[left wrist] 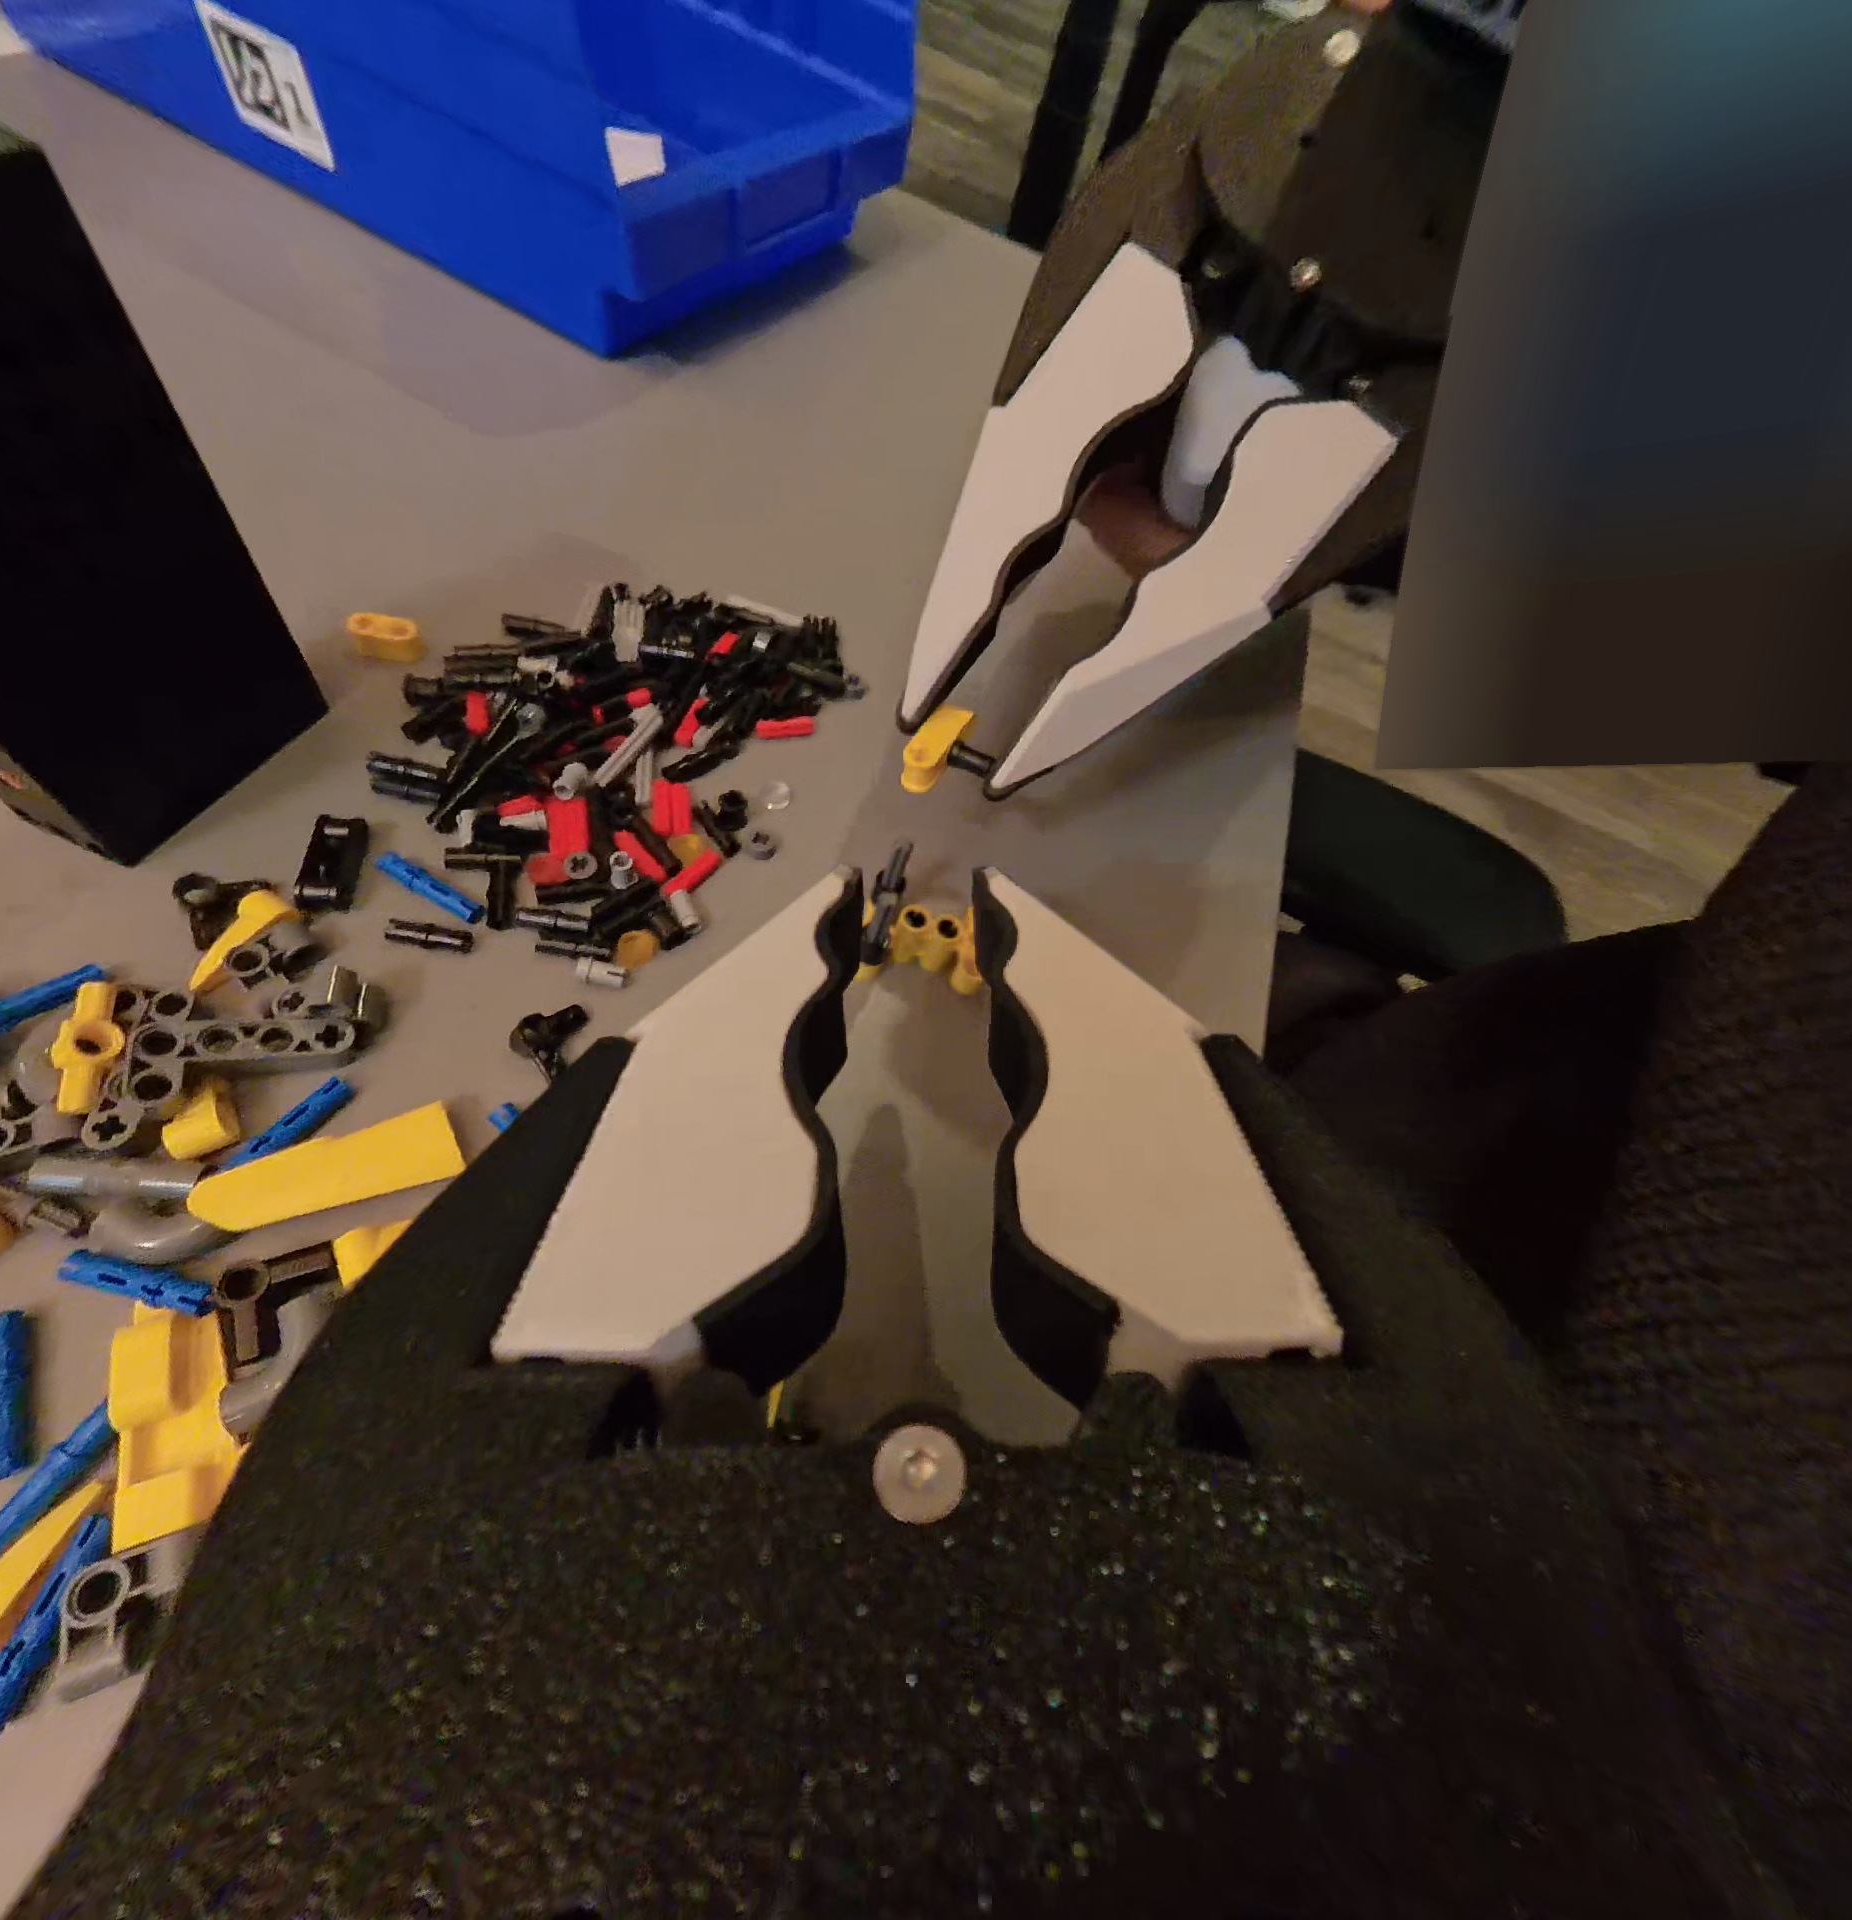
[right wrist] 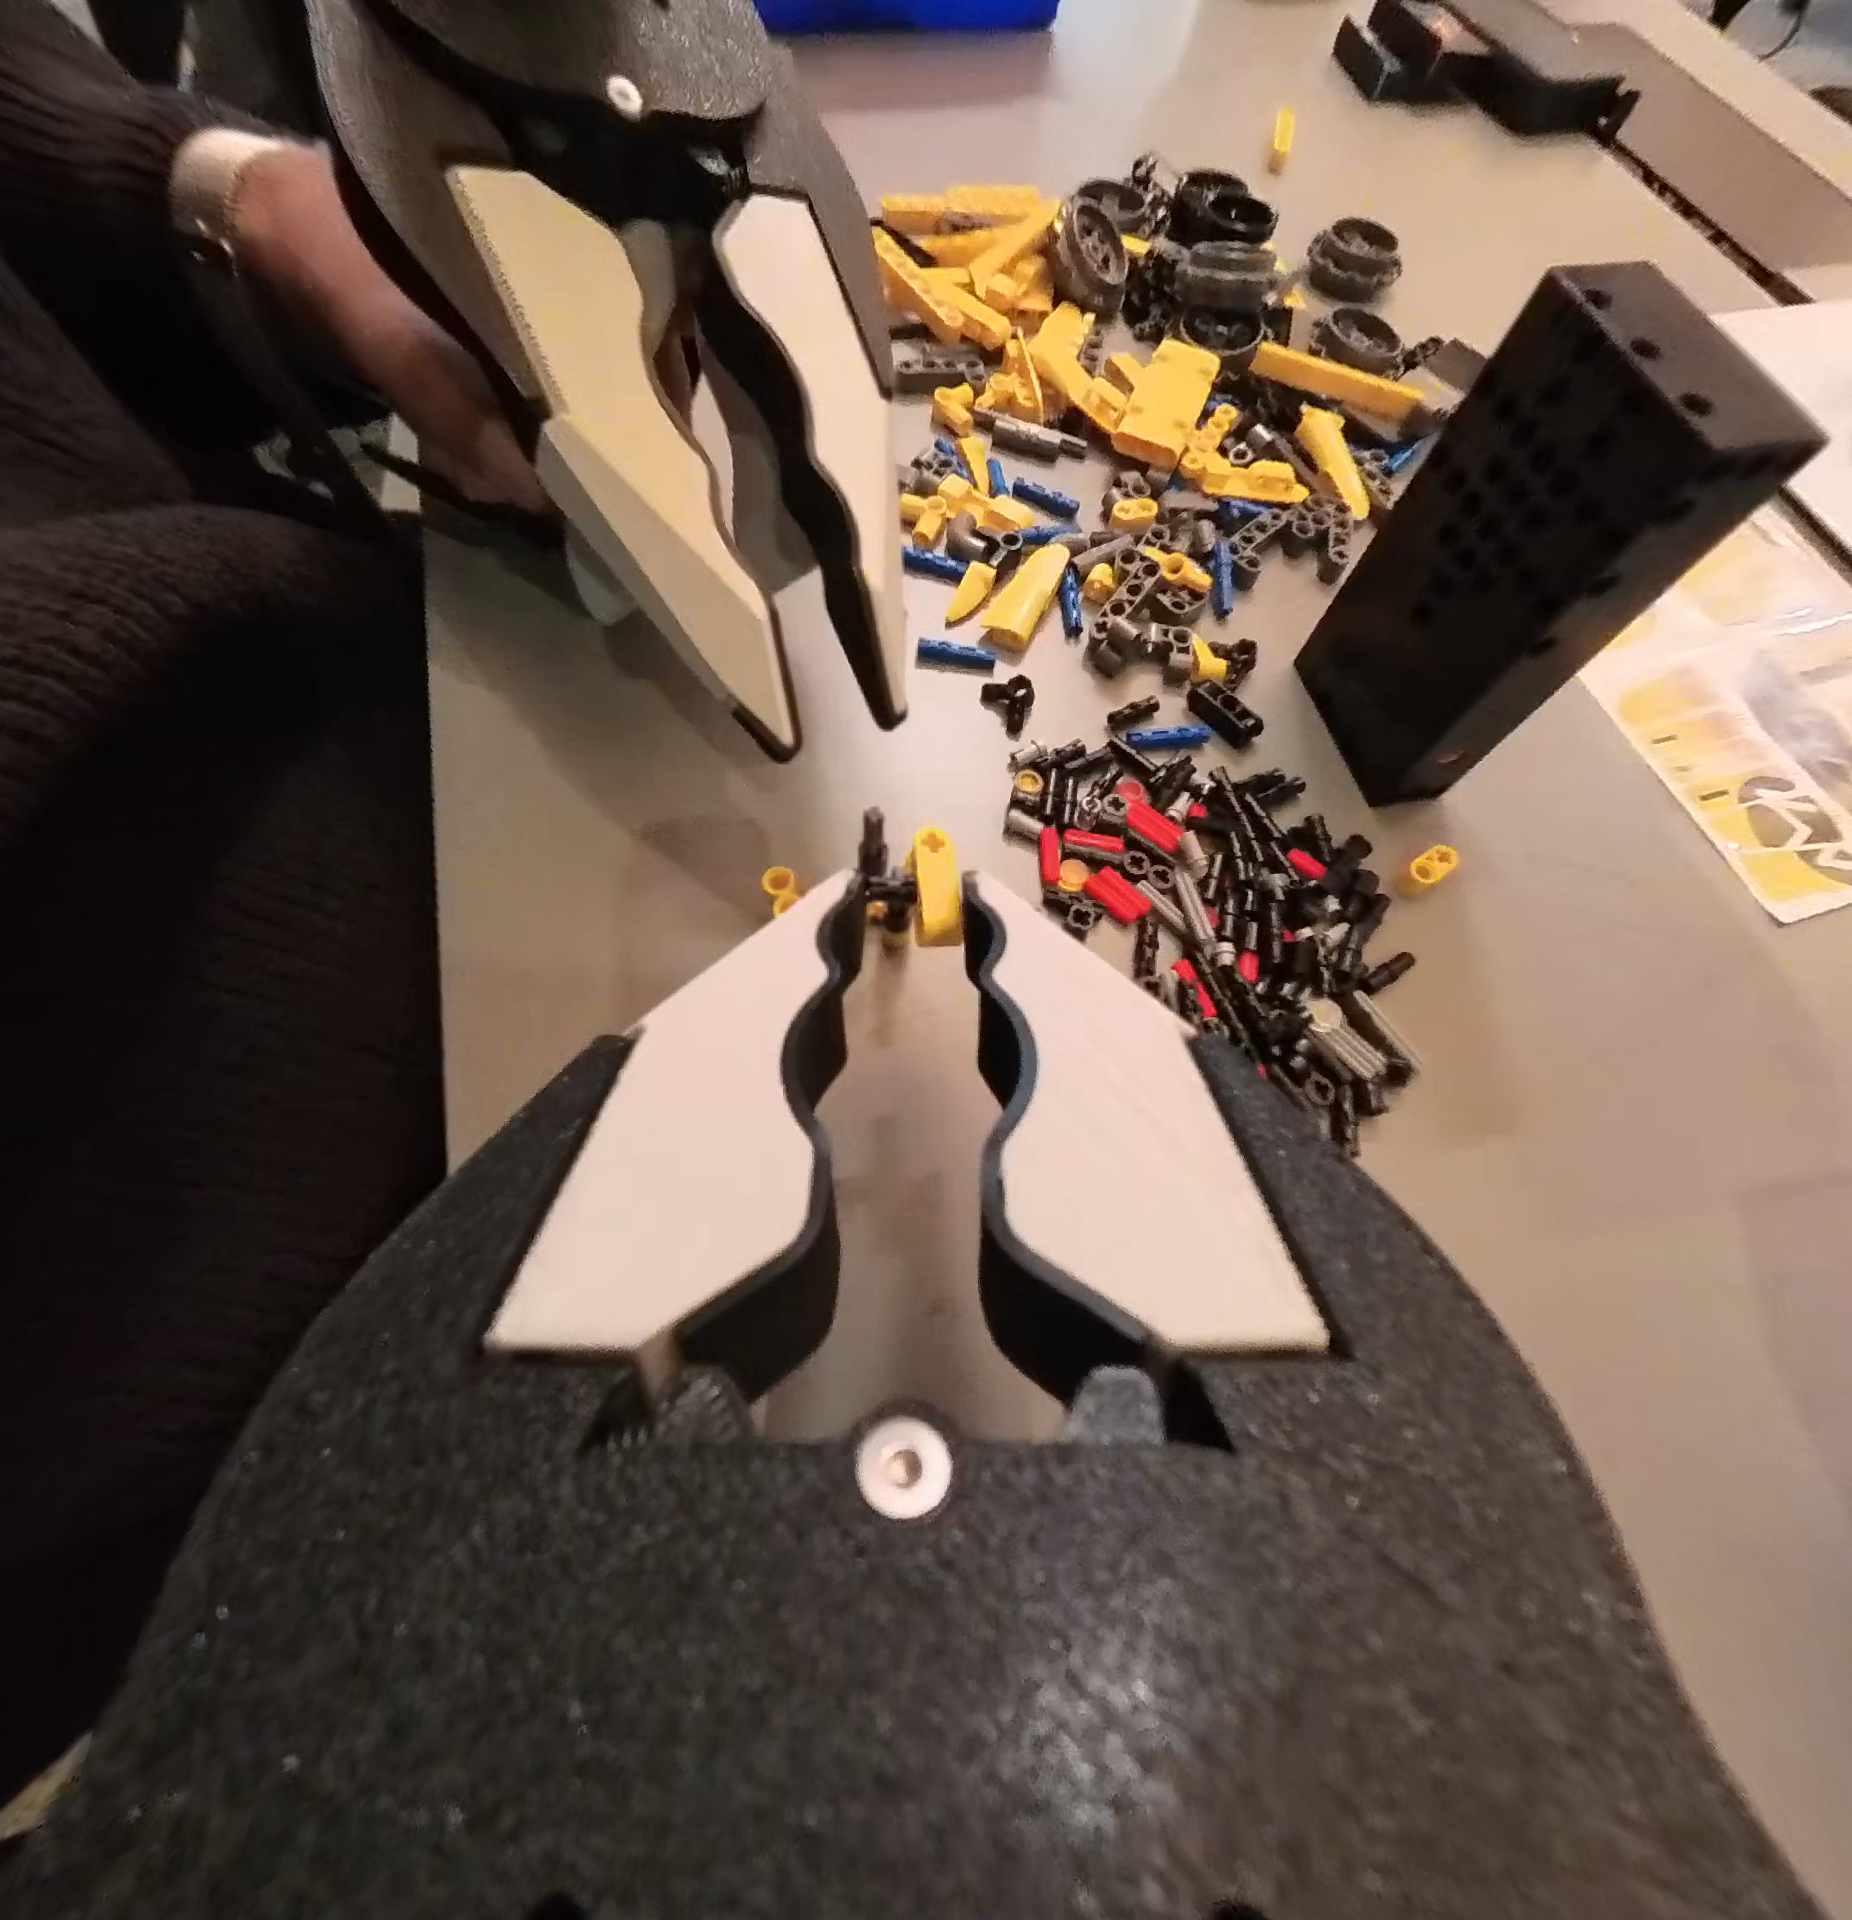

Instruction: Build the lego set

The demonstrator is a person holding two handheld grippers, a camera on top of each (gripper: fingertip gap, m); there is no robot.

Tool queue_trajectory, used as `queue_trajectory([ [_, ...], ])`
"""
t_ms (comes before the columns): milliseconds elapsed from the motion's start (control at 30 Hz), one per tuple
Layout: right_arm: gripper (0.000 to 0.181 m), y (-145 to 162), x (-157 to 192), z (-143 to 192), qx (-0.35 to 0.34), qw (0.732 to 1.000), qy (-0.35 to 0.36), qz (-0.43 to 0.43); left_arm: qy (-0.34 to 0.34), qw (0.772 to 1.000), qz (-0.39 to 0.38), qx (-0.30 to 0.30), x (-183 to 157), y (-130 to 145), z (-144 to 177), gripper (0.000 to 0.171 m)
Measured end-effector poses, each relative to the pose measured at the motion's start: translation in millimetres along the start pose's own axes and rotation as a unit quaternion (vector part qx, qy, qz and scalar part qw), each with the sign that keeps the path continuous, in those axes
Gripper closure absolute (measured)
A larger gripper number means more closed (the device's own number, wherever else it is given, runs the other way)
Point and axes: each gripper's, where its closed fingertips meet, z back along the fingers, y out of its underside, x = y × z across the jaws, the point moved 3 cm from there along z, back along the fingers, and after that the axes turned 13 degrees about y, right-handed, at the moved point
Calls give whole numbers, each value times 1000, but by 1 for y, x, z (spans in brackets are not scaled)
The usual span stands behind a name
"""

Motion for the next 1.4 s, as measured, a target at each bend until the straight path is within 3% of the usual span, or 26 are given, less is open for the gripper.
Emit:
queue_trajectory([
  [267,163,10,-7,-2,23,1000,0,-1,-18,999,-3,38,8,4,-11,151],
  [900,159,42,1,-3,79,996,40,8,-13,998,-22,65,7,3,-26,161],
  [1200,154,8,1,-2,2,1000,25,-17,-20,998,-3,63,9,9,-14,156],
  [1400,165,-1,1,-13,-9,1000,-6,-1,-3,997,14,71,10,12,-16,153],
])
